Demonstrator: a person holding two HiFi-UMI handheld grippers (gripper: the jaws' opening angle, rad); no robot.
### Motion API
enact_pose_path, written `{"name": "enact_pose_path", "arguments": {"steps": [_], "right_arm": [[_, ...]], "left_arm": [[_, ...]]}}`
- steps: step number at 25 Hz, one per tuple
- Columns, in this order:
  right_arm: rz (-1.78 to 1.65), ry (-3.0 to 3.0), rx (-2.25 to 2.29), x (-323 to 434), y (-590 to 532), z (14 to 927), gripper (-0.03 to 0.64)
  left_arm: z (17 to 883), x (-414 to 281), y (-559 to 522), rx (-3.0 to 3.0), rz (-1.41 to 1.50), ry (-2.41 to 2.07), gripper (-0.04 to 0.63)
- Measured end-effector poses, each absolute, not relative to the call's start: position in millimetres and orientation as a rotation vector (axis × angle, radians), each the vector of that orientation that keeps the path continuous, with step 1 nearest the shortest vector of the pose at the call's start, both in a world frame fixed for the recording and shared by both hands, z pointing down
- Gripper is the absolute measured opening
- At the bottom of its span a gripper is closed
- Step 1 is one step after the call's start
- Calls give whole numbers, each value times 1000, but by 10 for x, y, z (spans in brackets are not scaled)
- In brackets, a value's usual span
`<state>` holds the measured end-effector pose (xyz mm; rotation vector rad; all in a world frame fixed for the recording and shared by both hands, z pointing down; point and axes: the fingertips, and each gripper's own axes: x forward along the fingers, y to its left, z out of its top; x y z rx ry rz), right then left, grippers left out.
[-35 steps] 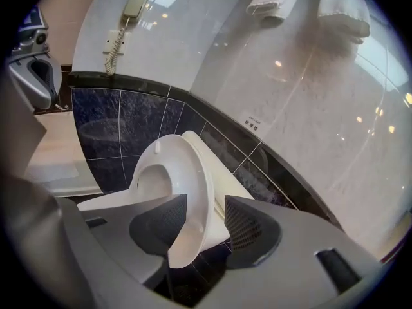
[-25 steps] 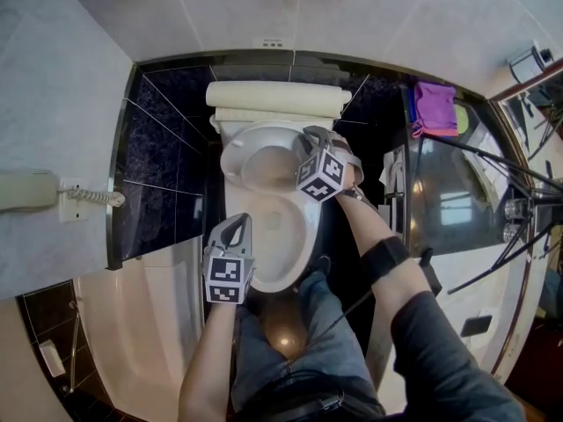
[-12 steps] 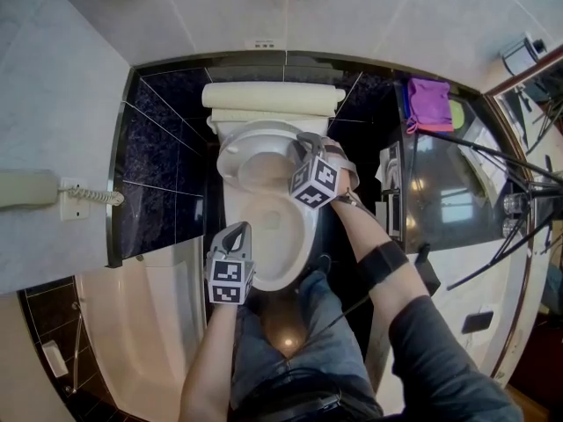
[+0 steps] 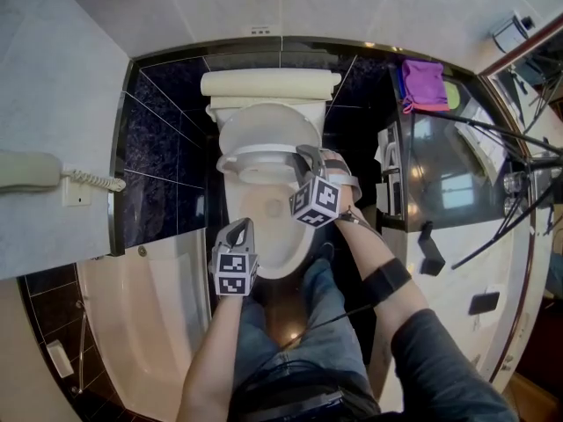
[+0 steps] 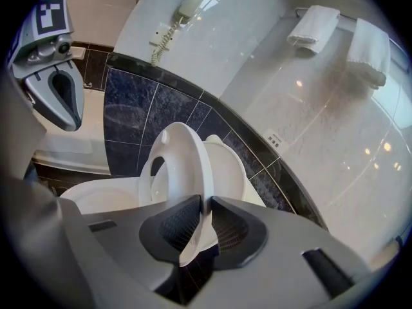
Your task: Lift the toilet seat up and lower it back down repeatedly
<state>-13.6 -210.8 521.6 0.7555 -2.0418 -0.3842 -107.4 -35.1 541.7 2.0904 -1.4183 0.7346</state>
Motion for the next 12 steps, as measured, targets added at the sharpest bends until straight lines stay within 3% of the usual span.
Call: {"name": "enact_pose_path", "arguments": {"steps": [12], "right_arm": [[-460, -1998, 715, -62, -903, 5396, 77]], "left_arm": [[5720, -987, -65, 2083, 744, -1381, -4]]}}
